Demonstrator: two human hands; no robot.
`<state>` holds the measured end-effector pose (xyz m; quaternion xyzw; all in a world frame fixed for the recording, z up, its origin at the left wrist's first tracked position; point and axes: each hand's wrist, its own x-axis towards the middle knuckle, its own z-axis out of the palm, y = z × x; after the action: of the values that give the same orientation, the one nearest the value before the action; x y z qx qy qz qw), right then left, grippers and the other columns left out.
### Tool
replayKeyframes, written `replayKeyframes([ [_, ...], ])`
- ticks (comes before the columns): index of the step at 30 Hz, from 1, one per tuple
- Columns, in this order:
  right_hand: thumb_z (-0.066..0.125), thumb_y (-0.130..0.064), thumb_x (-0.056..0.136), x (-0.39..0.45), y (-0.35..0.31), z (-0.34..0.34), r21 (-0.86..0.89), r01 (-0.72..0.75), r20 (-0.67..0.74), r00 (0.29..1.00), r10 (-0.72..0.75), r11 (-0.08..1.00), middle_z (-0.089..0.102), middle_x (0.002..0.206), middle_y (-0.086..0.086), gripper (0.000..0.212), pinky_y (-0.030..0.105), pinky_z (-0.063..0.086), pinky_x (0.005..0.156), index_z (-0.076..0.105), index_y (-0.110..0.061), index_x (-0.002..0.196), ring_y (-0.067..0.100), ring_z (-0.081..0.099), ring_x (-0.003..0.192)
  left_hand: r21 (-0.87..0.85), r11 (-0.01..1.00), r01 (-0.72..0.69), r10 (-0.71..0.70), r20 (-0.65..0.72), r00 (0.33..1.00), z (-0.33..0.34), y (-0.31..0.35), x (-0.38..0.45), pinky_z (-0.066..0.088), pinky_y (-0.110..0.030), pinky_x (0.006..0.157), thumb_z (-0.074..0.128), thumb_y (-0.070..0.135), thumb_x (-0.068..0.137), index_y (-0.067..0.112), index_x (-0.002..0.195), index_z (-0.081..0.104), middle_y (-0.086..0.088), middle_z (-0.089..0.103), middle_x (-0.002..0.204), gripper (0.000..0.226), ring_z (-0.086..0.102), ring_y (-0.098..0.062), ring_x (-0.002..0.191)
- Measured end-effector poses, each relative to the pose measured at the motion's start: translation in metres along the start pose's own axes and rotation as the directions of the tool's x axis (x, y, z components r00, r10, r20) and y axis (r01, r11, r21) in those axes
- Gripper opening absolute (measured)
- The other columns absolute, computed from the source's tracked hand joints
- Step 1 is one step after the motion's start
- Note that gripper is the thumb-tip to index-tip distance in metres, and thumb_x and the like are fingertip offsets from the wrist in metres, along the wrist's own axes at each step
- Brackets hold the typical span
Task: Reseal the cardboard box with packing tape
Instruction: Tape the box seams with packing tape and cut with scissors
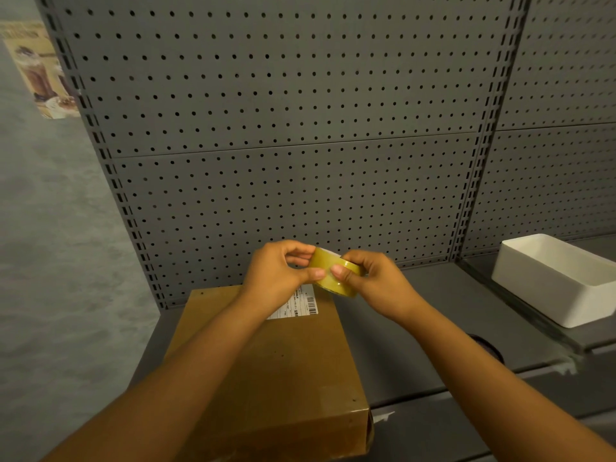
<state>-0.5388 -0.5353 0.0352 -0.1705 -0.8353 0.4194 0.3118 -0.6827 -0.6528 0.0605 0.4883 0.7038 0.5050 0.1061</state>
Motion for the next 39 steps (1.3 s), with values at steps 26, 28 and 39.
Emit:
replayKeyframes([
  [26,0.061,-0.031,0.092,0.012,-0.006,0.035,0.037,-0.013,-0.011,1.0,0.013,0.999,0.056,0.064,-0.005,0.022,0.026,0.04,0.057,0.062,-0.014,0.078,0.006,0.049,0.058,0.123,0.99,0.064,-0.062,-0.019,0.998,-0.015,-0.014,0.003,0.054,-0.024,0.083,0.081,0.019,0.073,0.012,0.11,0.065,0.0,0.067,0.099,0.041,0.064,-0.012,0.09],
  [28,0.061,-0.031,0.092,0.011,-0.004,0.033,0.071,-0.017,-0.007,1.0,0.017,0.997,0.054,0.064,-0.002,0.024,0.031,0.039,0.059,0.061,-0.012,0.076,0.01,0.048,0.06,0.121,0.991,0.06,-0.055,-0.043,0.998,-0.012,-0.015,0.002,0.055,-0.026,0.082,0.082,0.019,0.072,0.011,0.107,0.066,0.0,0.068,0.097,0.04,0.065,-0.013,0.088],
  [39,0.056,-0.026,0.095,0.007,-0.004,0.034,0.206,-0.026,-0.055,0.998,0.039,0.978,0.051,0.064,-0.006,0.022,0.026,0.039,0.059,0.059,-0.013,0.077,0.007,0.046,0.06,0.15,0.983,0.106,-0.095,-0.079,0.992,-0.01,-0.011,0.003,0.052,-0.025,0.078,0.08,0.034,0.073,0.013,0.105,0.062,0.001,0.064,0.094,0.042,0.062,-0.011,0.085],
])
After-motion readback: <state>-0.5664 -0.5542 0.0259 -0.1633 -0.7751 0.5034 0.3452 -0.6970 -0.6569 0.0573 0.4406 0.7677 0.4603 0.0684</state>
